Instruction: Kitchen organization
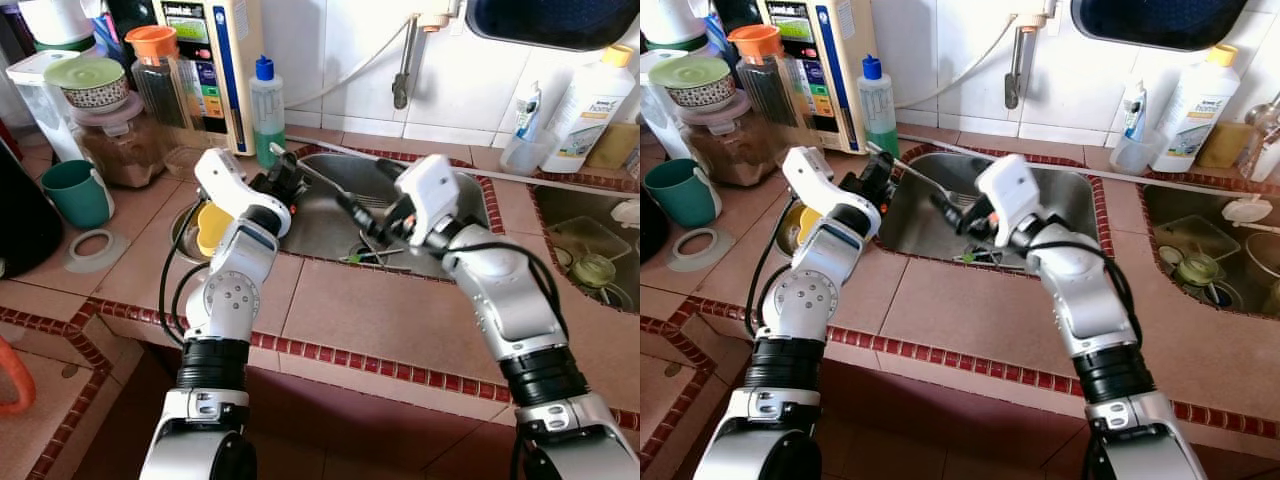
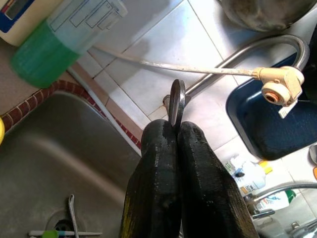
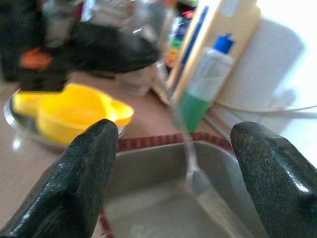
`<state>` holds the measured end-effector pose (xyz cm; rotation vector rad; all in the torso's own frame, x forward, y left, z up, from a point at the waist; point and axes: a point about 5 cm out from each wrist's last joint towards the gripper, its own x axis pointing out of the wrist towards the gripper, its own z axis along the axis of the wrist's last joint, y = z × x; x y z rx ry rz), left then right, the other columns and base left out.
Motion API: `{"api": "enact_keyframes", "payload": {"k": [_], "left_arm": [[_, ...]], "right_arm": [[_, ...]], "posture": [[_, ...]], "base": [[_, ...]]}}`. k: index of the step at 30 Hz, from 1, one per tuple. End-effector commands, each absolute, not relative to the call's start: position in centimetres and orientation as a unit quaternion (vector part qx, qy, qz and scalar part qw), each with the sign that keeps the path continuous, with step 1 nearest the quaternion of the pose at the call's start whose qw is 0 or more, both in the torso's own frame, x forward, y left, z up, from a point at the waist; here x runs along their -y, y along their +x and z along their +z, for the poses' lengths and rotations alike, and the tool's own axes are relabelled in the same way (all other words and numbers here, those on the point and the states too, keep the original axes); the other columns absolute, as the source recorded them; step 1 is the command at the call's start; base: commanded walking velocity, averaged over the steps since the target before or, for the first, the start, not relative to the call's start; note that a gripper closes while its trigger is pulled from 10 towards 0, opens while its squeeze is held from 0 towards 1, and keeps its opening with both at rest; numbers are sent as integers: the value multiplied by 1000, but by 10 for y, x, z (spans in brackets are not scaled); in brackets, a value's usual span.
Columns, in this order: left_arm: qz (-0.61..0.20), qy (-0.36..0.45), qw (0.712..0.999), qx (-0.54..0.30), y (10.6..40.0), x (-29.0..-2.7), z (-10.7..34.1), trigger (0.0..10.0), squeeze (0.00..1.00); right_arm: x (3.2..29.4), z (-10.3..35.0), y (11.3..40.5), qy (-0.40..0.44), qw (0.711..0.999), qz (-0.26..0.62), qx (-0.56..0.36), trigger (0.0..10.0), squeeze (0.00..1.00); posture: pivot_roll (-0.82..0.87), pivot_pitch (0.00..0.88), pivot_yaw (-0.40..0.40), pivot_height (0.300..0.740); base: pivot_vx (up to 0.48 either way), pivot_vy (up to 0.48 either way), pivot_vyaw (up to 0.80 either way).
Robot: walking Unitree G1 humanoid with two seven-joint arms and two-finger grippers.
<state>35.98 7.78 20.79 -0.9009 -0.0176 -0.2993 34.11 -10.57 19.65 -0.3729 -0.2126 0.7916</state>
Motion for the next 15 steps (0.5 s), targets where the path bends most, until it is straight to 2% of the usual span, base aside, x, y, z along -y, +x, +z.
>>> {"api": "enact_keyframes", "payload": {"k": [1, 3, 5, 10, 15], "left_arm": [[-171, -480, 860, -21, 348, -38, 202, 0, 0], [-174, -478, 861, -23, 348, -36, 204, 0, 0], [-176, -477, 861, -23, 348, -35, 205, 0, 0], [-183, -471, 862, -22, 346, -31, 210, 0, 0], [-184, -468, 864, -24, 344, -31, 210, 0, 0]], "right_arm": [[104, 192, 339, -202, 888, 401, 100, 10000, 0], [99, 184, 337, -238, 871, 419, 97, 10000, 0], [99, 183, 338, -247, 869, 417, 99, 10000, 0], [102, 184, 352, -282, 885, 357, 96, 10000, 0], [102, 180, 360, -307, 889, 327, 87, 10000, 0]], "posture": [[-13, 33, 39, 740], [-14, 33, 39, 740], [-14, 33, 39, 740], [-11, 32, 36, 740], [-9, 33, 37, 740]], "base": [[0, 0, 0], [0, 0, 0], [0, 0, 0], [0, 0, 0], [0, 0, 0]]}}
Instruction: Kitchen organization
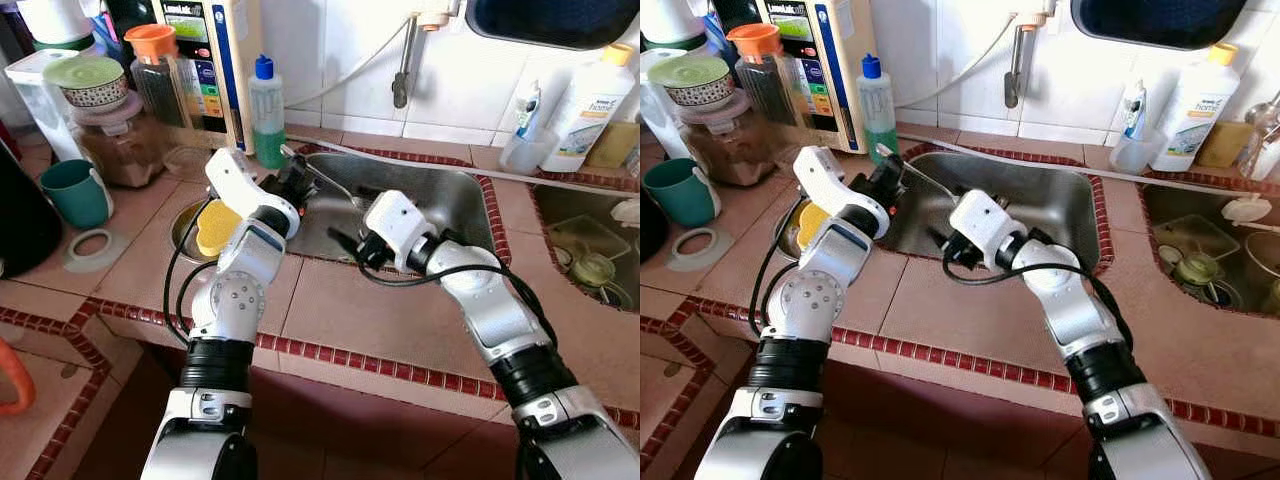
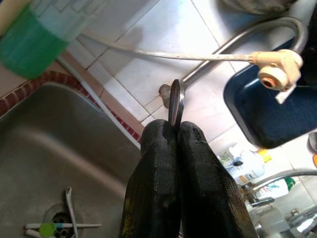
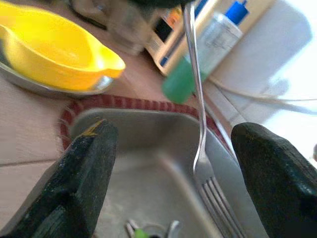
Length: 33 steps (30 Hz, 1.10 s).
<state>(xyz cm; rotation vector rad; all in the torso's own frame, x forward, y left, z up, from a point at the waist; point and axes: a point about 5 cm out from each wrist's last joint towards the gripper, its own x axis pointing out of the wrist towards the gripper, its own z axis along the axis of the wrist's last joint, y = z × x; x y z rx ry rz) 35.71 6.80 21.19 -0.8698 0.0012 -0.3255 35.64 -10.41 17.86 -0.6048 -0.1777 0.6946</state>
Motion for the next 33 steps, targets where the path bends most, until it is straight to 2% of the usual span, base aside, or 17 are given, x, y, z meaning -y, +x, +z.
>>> {"api": "enact_keyframes", "payload": {"k": [1, 6, 7, 8, 17, 33], "left_arm": [[-184, -468, 864, -24, 344, -31, 210, 0, 0], [-183, -465, 866, -29, 342, -31, 208, 0, 0], [-184, -465, 866, -29, 341, -31, 209, 0, 0], [-185, -465, 865, -29, 341, -31, 209, 0, 0], [-189, -462, 866, -32, 337, -27, 210, 0, 0], [-189, -456, 869, -41, 334, -25, 208, 0, 0]], "right_arm": [[102, 180, 360, -307, 889, 327, 87, 10000, 0], [100, 172, 367, -308, 899, 302, 71, 10000, 0], [101, 170, 370, -309, 903, 293, 62, 3804, 0], [101, 169, 370, -310, 903, 289, 60, 0, 0], [110, 167, 378, -314, 915, 249, 48, 0, 0], [112, 163, 380, -314, 917, 241, 47, 0, 0]], "posture": [[-9, 33, 37, 740], [-5, 34, 37, 740], [-4, 34, 36, 740], [-4, 34, 36, 740], [-4, 37, 32, 740], [-5, 35, 28, 740]], "base": [[0, 0, 0], [0, 0, 0], [0, 0, 0], [0, 0, 0], [0, 0, 0], [0, 0, 0]]}}
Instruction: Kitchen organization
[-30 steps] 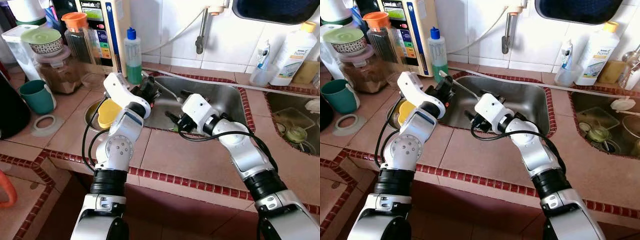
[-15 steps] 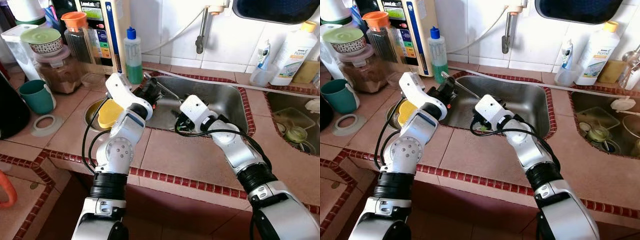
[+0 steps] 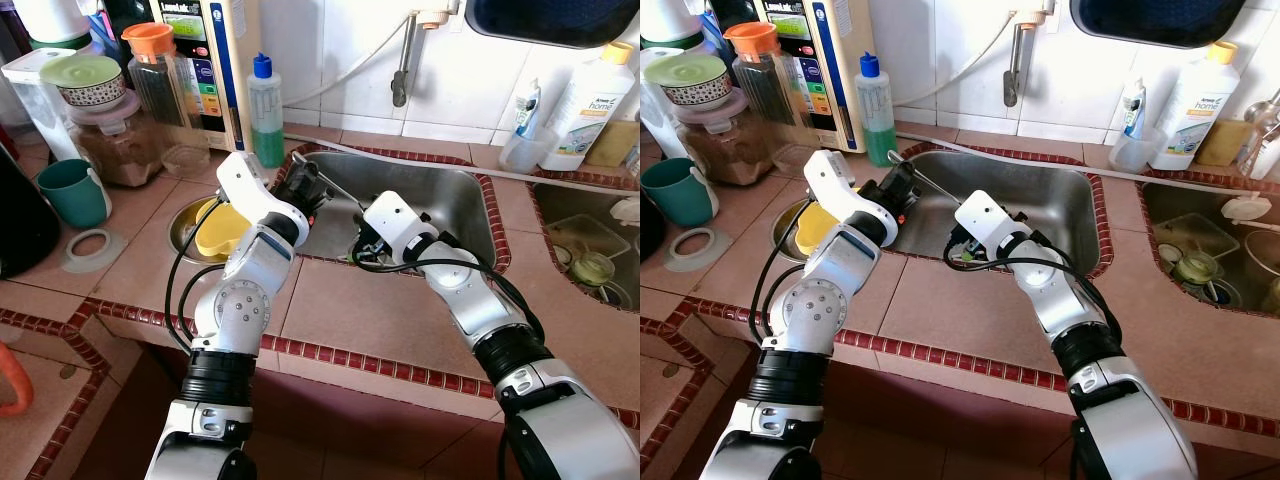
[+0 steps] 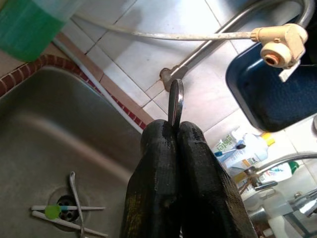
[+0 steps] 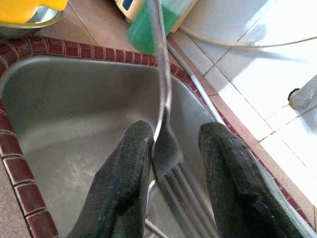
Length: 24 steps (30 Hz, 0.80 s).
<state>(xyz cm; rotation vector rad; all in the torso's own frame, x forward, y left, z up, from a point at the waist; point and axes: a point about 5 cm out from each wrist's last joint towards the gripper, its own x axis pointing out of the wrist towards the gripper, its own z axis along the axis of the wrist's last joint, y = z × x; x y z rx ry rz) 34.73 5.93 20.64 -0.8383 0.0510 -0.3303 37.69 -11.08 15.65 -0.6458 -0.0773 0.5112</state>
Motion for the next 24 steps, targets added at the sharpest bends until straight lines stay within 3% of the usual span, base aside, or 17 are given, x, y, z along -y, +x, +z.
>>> {"api": "enact_keyframes", "payload": {"k": [1, 7, 9, 11, 12, 17, 19, 23, 24], "left_arm": [[-190, -456, 869, -42, 334, -25, 208, 0, 0], [-189, -452, 871, -44, 334, -24, 207, 196, 0], [-193, -459, 866, -45, 333, -24, 208, 2000, 0], [-195, -458, 866, -44, 333, -23, 209, 2235, 0], [-197, -456, 867, -43, 333, -23, 209, 3098, 0], [-200, -453, 868, -45, 332, -23, 209, 3255, 0], [-203, -453, 867, -49, 330, -22, 208, 4353, 0], [-204, -451, 867, -52, 329, -20, 207, 4471, 0], [-206, -449, 868, -54, 328, -19, 206, 5529, 0]], "right_arm": [[112, 163, 380, -314, 917, 241, 47, 0, 0], [112, 163, 381, -316, 916, 242, 47, 0, 0], [112, 162, 381, -316, 916, 243, 47, 0, 0], [112, 162, 381, -316, 916, 243, 46, 0, 0], [111, 162, 381, -316, 916, 244, 46, 0, 0], [110, 161, 381, -314, 916, 244, 46, 0, 0], [109, 160, 381, -313, 917, 245, 46, 0, 0], [109, 159, 381, -313, 917, 244, 45, 0, 0], [110, 159, 381, -313, 917, 243, 46, 0, 0]], "posture": [[-5, 33, 28, 740], [-6, 27, 27, 740], [-5, 24, 28, 740], [-4, 22, 28, 740], [-2, 21, 29, 740], [2, 17, 29, 740], [6, 11, 28, 740], [8, 10, 27, 740], [8, 10, 27, 740]], "base": [[0, 0, 0], [0, 0, 0], [0, 0, 0], [0, 0, 0], [0, 0, 0], [0, 0, 0], [0, 0, 0], [0, 0, 0], [0, 0, 0]]}}
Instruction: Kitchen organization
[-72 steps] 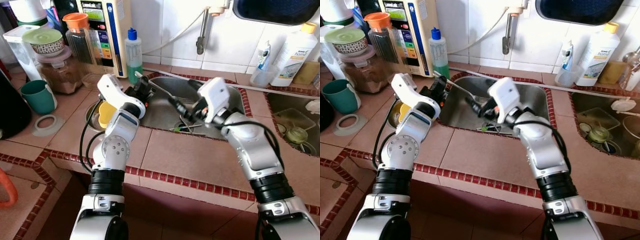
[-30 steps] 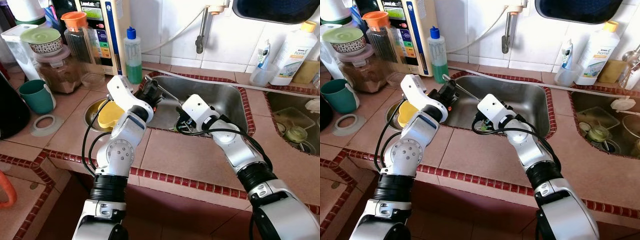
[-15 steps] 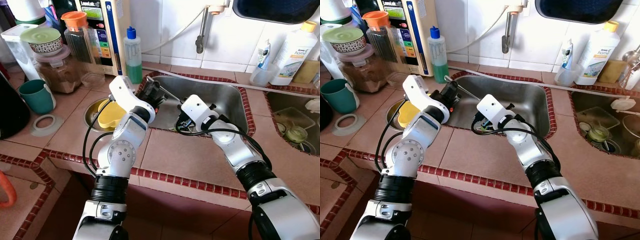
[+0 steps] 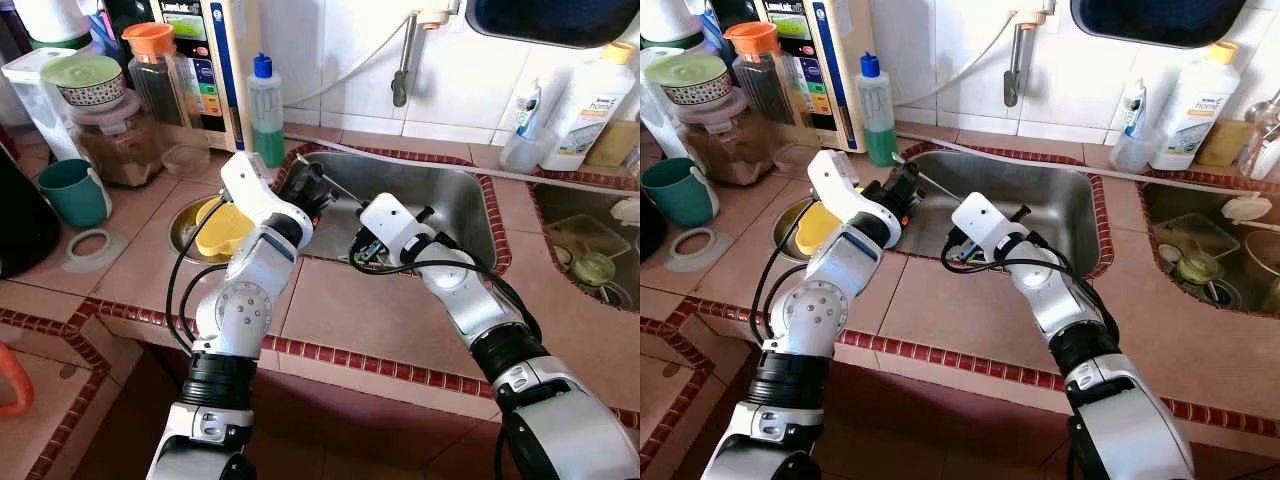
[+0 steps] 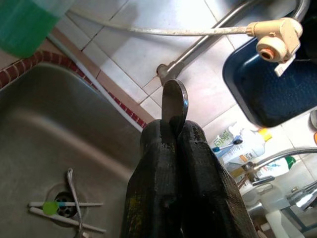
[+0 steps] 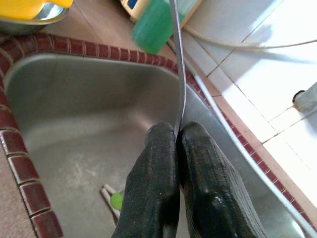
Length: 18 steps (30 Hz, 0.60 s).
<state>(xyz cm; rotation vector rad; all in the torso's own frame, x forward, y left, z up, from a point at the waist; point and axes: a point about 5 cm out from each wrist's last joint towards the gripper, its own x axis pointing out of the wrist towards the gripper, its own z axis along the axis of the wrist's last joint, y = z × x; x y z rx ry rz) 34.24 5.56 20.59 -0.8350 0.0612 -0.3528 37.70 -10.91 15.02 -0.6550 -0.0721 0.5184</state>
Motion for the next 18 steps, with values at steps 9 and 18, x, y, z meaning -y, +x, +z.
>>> {"api": "enact_keyframes", "payload": {"k": [9, 18], "left_arm": [[-213, -455, 862, -59, 325, -17, 204, 10000, 1000], [-221, -444, 866, -64, 323, -16, 203, 10000, 1000]], "right_arm": [[107, 160, 382, -310, 918, 241, 49, 0, 0], [110, 161, 383, -303, 923, 232, 47, 0, 0]], "posture": [[11, 10, 29, 740], [9, 12, 29, 740]], "base": [[0, 0, 0], [0, 0, 0]]}}
